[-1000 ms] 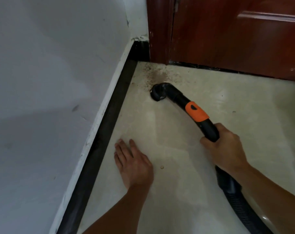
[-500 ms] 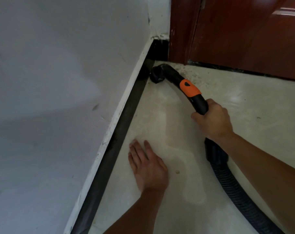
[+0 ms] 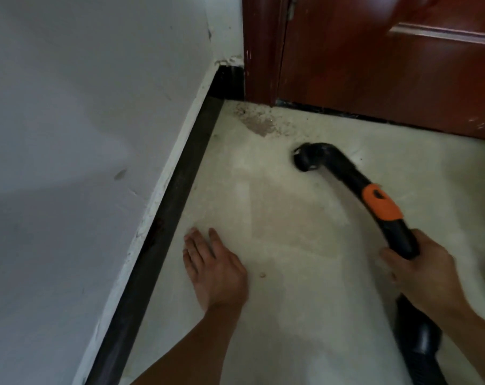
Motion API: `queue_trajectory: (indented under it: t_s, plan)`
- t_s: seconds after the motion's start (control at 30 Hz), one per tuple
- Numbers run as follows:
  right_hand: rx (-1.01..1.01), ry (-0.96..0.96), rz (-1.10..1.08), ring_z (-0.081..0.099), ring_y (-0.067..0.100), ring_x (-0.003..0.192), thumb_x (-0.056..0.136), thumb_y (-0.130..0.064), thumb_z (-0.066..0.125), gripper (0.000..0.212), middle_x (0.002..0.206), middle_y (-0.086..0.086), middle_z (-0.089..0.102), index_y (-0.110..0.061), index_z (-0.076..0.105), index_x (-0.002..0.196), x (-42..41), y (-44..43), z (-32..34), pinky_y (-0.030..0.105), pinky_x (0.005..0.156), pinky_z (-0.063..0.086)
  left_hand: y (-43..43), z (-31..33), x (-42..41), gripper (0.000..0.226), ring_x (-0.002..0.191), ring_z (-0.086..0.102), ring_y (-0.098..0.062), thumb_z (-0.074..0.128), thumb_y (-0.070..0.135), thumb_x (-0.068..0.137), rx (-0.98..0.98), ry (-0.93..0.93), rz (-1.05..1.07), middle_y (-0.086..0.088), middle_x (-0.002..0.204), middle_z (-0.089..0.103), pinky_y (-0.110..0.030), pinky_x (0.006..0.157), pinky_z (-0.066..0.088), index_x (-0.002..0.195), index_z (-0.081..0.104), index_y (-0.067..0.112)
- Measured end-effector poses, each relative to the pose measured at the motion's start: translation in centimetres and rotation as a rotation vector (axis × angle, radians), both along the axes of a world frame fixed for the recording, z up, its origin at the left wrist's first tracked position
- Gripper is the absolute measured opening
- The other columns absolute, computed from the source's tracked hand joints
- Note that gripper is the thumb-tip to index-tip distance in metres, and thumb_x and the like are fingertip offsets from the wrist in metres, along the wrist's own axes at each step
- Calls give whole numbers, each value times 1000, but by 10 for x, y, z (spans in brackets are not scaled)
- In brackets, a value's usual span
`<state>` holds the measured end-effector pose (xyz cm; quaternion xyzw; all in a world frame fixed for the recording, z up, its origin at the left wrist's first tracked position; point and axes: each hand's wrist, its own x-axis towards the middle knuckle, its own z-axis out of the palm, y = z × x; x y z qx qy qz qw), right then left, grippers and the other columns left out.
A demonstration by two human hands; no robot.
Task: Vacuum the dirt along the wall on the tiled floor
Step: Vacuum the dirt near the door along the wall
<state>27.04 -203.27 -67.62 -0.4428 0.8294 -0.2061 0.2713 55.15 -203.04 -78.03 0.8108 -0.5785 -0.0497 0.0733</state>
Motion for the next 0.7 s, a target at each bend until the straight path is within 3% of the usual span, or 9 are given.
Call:
queue_trajectory:
  t_s: [0.1,0.13,0.3,0.57,0.7]
  plan:
    - [-43,23,-85,62,34,62,82,-14,72,14,67,17,63,-13,59,87,-9,-24,2,38,50,49,1,0,0,59,140,28,-43,27,29,91,0,3,10,-29,150,32,-50,117,16,143,42,2]
    - [-68,25,-88,63,35,64,82,-15,71,14,69,17,63,-12,59,90,-5,-37,1,37,56,51,1,0,0,59,141,27,-42,28,29,92,1,-2,5,-29,150,31,-50,117,17,143,41,3]
    - [-94,0,36,53,30,67,84,-15,70,18,72,9,55,-11,57,95,24,-69,-8,31,64,38,2,-1,-1,58,141,28,-42,29,29,93,-3,-13,5,-29,150,32,-50,116,18,143,41,3]
    - [-77,-19,158,56,29,65,84,-15,70,21,73,7,57,-9,58,101,49,-77,-10,31,57,41,2,-1,0,58,140,29,-42,29,28,92,-9,-14,7,-28,150,32,-50,116,17,142,43,2]
    - [-92,2,136,50,16,59,86,-17,68,23,73,7,56,-9,58,105,55,-90,-10,25,49,34,1,-1,-1,58,141,28,-42,30,28,92,-4,-4,8,-29,150,32,-49,116,16,142,43,2]
